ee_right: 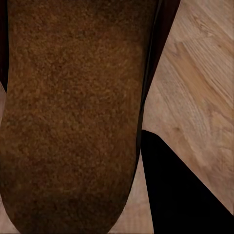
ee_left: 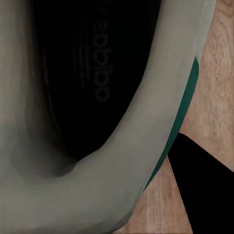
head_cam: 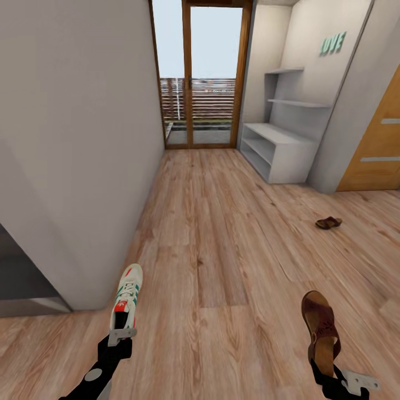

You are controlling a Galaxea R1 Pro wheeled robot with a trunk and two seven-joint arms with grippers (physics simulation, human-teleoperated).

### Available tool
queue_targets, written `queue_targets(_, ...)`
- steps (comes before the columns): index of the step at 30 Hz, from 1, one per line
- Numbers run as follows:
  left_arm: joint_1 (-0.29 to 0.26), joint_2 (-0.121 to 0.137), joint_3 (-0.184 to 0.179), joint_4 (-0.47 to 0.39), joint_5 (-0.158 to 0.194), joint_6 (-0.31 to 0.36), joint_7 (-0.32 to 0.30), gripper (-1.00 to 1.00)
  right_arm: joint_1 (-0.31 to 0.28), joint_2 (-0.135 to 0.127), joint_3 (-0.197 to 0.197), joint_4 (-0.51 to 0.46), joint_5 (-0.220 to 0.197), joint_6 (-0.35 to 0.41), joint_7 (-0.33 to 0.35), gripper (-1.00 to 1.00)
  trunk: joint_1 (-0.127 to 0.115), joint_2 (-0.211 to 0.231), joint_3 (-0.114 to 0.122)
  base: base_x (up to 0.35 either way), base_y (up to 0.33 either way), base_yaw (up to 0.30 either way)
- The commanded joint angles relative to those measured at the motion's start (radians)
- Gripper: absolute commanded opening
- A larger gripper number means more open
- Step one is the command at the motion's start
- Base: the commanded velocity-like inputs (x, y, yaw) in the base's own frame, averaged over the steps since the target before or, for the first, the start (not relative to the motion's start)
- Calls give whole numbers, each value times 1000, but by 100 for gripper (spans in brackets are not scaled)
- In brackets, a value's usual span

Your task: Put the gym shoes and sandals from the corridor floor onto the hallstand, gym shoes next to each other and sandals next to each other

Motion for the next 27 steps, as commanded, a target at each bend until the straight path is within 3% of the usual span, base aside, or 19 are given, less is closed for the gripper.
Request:
queue_targets(1,-1,0,-1,1,4,-3,1,-100,-1,1,-5,1,-2,-2,9,-100,0,0,1,340,0,0)
queue_targets(27,-1,0,-1,1,4,-3,1,-100,-1,1,-5,1,-2,-2,9,-100,0,0,38,340,0,0)
